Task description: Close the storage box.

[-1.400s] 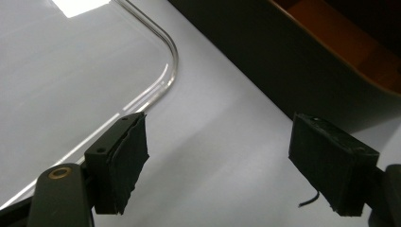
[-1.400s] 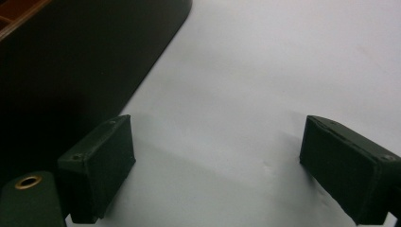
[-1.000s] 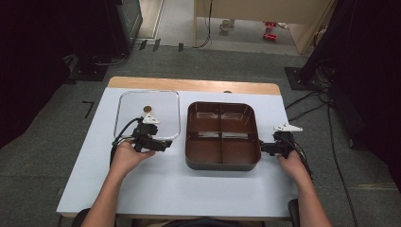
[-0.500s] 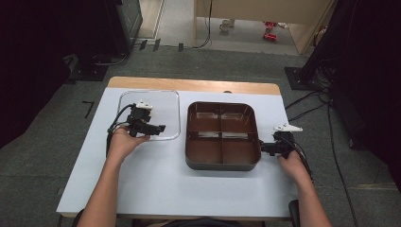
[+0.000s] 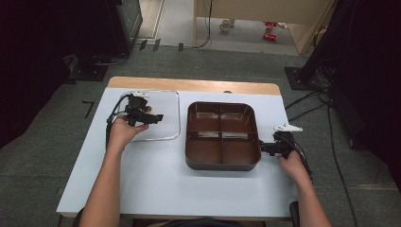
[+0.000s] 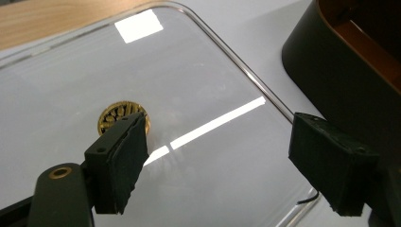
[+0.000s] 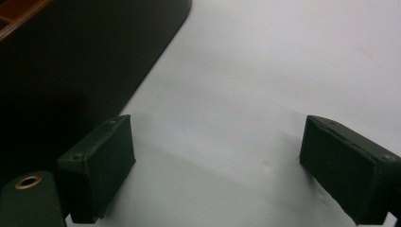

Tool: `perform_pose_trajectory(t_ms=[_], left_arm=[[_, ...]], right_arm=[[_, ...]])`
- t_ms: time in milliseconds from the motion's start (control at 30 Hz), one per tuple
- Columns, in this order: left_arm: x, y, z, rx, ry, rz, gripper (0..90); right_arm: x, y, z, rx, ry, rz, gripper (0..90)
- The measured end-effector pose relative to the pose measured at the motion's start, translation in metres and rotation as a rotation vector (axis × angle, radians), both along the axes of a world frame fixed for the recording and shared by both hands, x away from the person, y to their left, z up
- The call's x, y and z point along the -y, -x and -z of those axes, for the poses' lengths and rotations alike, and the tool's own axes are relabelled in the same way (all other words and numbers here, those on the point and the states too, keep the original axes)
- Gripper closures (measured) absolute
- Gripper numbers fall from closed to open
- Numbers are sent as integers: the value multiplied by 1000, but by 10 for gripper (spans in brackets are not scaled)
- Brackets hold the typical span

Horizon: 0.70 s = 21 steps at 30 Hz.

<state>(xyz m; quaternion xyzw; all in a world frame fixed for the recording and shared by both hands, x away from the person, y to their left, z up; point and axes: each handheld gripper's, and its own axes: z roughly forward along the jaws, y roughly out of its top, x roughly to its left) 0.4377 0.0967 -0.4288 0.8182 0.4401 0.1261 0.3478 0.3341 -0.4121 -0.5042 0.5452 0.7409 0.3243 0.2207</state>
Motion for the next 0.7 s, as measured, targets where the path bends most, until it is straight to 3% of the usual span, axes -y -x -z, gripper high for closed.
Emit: perform_pose_trajectory(t_ms=[233, 367, 467, 567, 633, 700], left_arm=[[-5, -14, 6, -1, -5, -22, 170], [-8, -21, 9, 19, -25, -40, 182], [-13, -26, 15, 38, -11, -56, 231], [-18, -31, 23, 18, 1, -70, 252], [-19, -33, 26, 23, -7, -75, 266], [-20, -35, 30, 38, -20, -82, 340]], right_arm=[[0, 0, 0, 1, 1, 1, 103], [0, 0, 0, 0, 2, 0, 103], [0, 0, 0, 0, 0, 1, 103], [0, 0, 0, 1, 0, 1, 103], [0, 0, 0, 0, 0, 1, 103], [0, 0, 0, 0, 0, 1, 103]])
